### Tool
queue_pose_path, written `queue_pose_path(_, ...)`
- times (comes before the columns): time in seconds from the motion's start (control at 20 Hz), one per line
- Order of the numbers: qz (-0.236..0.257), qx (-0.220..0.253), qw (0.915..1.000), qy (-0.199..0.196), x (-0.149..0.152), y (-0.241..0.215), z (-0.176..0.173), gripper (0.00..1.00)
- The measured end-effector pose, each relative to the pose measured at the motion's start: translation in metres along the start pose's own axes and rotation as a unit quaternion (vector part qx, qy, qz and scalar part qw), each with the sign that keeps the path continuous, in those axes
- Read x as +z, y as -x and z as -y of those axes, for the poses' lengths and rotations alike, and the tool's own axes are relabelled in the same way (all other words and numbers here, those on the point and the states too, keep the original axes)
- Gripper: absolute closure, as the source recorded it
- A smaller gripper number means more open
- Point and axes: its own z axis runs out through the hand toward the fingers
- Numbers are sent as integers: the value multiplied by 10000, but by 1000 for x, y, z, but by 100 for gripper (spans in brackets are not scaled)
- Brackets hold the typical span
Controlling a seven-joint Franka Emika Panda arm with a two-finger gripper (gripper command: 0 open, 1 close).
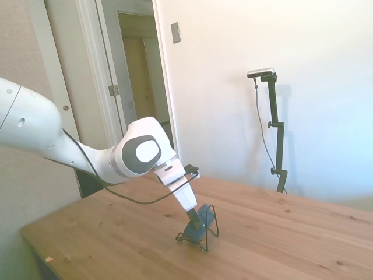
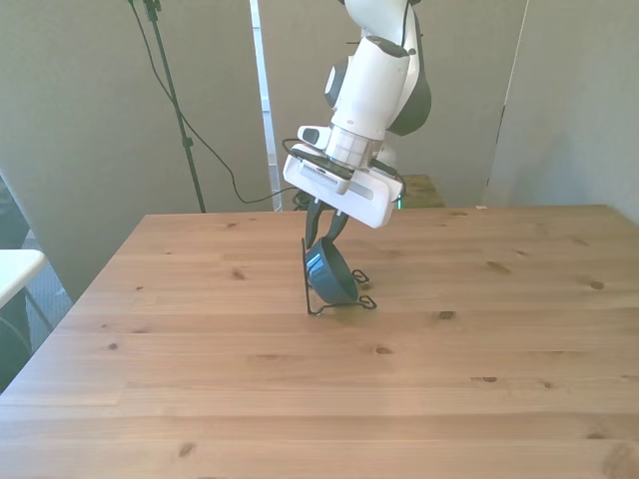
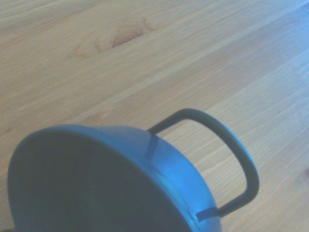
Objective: Unload the bowl
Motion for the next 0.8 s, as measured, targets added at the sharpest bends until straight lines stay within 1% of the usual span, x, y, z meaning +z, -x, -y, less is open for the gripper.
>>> queue_pose_path(0.3, 15, -26, 10000, 22, 2, 2, -2, 100)
queue_pose_path(0.55, -2, -32, 10000, -21, -3, 1, -3, 100)
queue_pose_path(0.65, -30, -29, 9999, -124, -12, -1, -2, 100)
queue_pose_path(0.8, -5, -65, 9992, -388, -37, 3, 1, 100)
